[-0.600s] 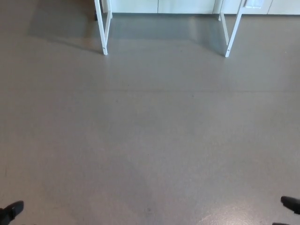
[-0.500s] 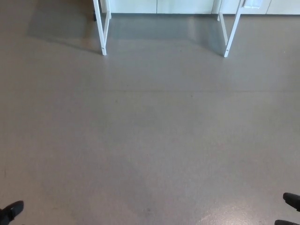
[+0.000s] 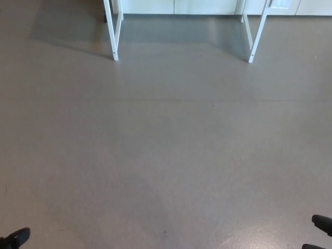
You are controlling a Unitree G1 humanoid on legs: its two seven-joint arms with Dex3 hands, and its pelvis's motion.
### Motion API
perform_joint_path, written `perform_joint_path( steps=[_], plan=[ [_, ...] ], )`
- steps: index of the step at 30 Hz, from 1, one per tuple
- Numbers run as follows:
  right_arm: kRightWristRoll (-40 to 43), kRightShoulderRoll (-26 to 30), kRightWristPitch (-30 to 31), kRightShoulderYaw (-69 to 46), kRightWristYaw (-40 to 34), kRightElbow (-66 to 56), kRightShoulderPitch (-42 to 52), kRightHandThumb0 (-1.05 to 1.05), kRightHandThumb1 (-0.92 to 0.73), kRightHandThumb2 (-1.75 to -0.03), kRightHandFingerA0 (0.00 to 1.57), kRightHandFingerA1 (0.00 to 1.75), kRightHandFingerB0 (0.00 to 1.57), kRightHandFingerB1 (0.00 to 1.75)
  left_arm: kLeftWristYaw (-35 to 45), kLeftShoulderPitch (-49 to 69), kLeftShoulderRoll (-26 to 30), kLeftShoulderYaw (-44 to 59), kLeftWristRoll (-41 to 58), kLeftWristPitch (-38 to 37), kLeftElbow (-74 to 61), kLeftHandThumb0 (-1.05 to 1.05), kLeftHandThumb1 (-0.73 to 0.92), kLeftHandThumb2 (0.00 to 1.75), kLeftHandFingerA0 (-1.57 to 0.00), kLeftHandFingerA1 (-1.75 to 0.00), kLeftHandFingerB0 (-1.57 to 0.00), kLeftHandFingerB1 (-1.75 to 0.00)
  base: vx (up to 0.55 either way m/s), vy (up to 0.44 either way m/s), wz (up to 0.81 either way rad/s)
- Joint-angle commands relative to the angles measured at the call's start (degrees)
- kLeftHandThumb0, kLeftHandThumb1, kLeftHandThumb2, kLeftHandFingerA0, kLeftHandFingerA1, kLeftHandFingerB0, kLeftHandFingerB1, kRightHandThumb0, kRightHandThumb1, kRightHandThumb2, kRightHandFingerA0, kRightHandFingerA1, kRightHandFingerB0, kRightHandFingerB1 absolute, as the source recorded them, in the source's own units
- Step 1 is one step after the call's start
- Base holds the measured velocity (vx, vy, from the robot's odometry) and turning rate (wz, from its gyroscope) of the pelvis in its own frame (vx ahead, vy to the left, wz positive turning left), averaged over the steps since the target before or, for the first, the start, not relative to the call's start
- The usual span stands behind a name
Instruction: The robot walks towards a desk on which a shovel is kept on the left hand side and a container is kept on the right hand side. The robot picks up the shovel using its left hand and places it in the container.
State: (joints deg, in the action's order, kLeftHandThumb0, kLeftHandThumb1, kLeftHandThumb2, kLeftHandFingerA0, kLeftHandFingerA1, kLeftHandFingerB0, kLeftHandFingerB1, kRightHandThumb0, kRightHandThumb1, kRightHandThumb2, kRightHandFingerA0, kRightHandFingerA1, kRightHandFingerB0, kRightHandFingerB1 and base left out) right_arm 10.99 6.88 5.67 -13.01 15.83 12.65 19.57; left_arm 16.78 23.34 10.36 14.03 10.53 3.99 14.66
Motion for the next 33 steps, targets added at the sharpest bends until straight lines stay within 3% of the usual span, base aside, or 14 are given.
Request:
perform_joint_path(
  steps=[1, 5, 6, 7, 8, 11, 12, 13, 29, 30, 31, 32, 33],
  plan=[
    [0.68, 0.66, -0.08, -0.06, 0.52, -0.24, 0.11, -0.44, -0.39, -0.69, 0.49, 0.57, 0.43, 0.53, 0.47, -0.14, 0.64, 0.44, 1.05, 1.62, -0.15, -0.25, 0.50, 1.00, -0.09, -0.50, -0.09, -0.49, 0.00, 0.000, 0.00],
    [0.79, 0.73, -1.10, 0.00, 1.05, 0.62, -0.03, -0.45, -0.38, -0.69, 0.50, 0.58, 0.42, 0.53, 1.16, -0.13, 0.96, 0.47, 1.16, 0.95, 0.47, -0.25, 0.51, 1.01, -0.08, -0.50, -0.07, -0.49, 0.00, 0.000, 0.00],
    [0.90, 0.60, -1.00, -0.05, 0.90, 0.53, 0.00, -0.39, -0.46, -0.53, 0.56, 0.52, 0.47, 0.45, 1.21, -0.05, 1.06, 0.38, 0.99, 0.71, 0.54, -0.25, 0.51, 1.01, -0.07, -0.50, -0.07, -0.49, 0.00, 0.000, 0.00],
    [0.84, 0.62, -0.70, -0.02, 0.73, 0.42, -0.01, -0.39, -0.47, -0.53, 0.56, 0.52, 0.46, 0.45, 1.12, -0.02, 1.02, 0.42, 1.05, 0.81, 0.42, -0.25, 0.51, 1.01, -0.08, -0.50, -0.07, -0.49, 0.00, 0.000, 0.00],
    [0.92, 0.71, -0.50, -0.04, 0.84, 0.52, -0.01, -0.44, -0.39, -0.69, 0.51, 0.58, 0.42, 0.53, 1.05, 0.01, 1.03, 0.37, 0.97, 0.87, 0.39, -0.25, 0.51, 1.01, -0.07, -0.50, -0.07, -0.49, 0.00, 0.000, 0.00],
    [1.16, 0.67, -0.27, -0.09, 0.91, 0.36, 0.05, -0.43, -0.38, -0.69, 0.52, 0.59, 0.42, 0.53, 0.99, -0.02, 0.97, 0.39, 1.07, 1.11, 0.26, -0.25, 0.51, 1.01, -0.08, -0.50, -0.08, -0.49, 0.00, 0.000, 0.00],
    [1.14, 0.67, 0.04, -0.04, 0.78, 0.18, 0.07, -0.37, -0.48, -0.54, 0.57, 0.52, 0.45, 0.45, 0.92, -0.04, 0.81, 0.51, 1.18, 0.90, 0.47, -0.25, 0.51, 1.01, -0.08, -0.50, -0.08, -0.49, 0.00, 0.000, 0.00],
    [1.02, 0.70, -0.08, 0.02, 0.73, 0.19, 0.09, -0.44, -0.39, -0.70, 0.50, 0.58, 0.42, 0.53, 1.16, 0.03, 0.95, 0.38, 1.08, 0.74, 0.45, -0.25, 0.51, 1.01, -0.08, -0.50, -0.08, -0.49, 0.00, 0.000, 0.00],
    [0.21, 1.25, -1.10, 0.66, 0.74, 0.84, 0.25, -0.44, -0.39, -0.70, 0.51, 0.58, 0.42, 0.53, 1.70, 0.53, 1.22, 0.45, 1.50, 0.65, 0.40, -0.25, 0.52, 1.01, -0.08, -0.50, -0.08, -0.49, 0.01, 0.002, 0.00],
    [0.06, 1.38, -1.23, 0.77, 0.76, 0.81, 0.31, -0.40, -0.48, -0.54, 0.55, 0.51, 0.46, 0.44, 1.69, 0.47, 1.25, 0.41, 1.43, 0.61, 0.53, -0.25, 0.52, 1.01, -0.08, -0.50, -0.08, -0.49, 0.00, 0.000, 0.00],
    [0.13, 1.26, -1.54, 0.72, 0.64, 0.85, 0.34, -0.40, -0.47, -0.53, 0.58, 0.53, 0.47, 0.45, 1.63, 0.41, 1.22, 0.44, 1.34, 0.36, 0.78, -0.25, 0.51, 1.01, -0.08, -0.50, -0.08, -0.49, 0.00, 0.114, -0.02],
    [0.34, 1.23, -1.53, 0.69, 0.72, 1.23, -0.40, -0.45, -0.38, -0.71, 0.53, 0.60, 0.42, 0.53, 1.31, -0.06, 1.07, 0.76, 1.71, 0.82, 0.68, -0.24, 0.50, 1.00, -0.09, -0.50, -0.09, -0.49, 0.00, 0.138, -0.07],
    [0.57, 1.15, -1.44, 0.62, 0.80, 1.12, -0.40, -0.45, -0.38, -0.71, 0.53, 0.60, 0.42, 0.53, 1.38, -0.04, 1.09, 0.71, 1.64, 0.58, 0.71, -0.25, 0.50, 1.00, -0.09, -0.50, -0.09, -0.49, -0.02, 0.186, -0.12]
  ],
)
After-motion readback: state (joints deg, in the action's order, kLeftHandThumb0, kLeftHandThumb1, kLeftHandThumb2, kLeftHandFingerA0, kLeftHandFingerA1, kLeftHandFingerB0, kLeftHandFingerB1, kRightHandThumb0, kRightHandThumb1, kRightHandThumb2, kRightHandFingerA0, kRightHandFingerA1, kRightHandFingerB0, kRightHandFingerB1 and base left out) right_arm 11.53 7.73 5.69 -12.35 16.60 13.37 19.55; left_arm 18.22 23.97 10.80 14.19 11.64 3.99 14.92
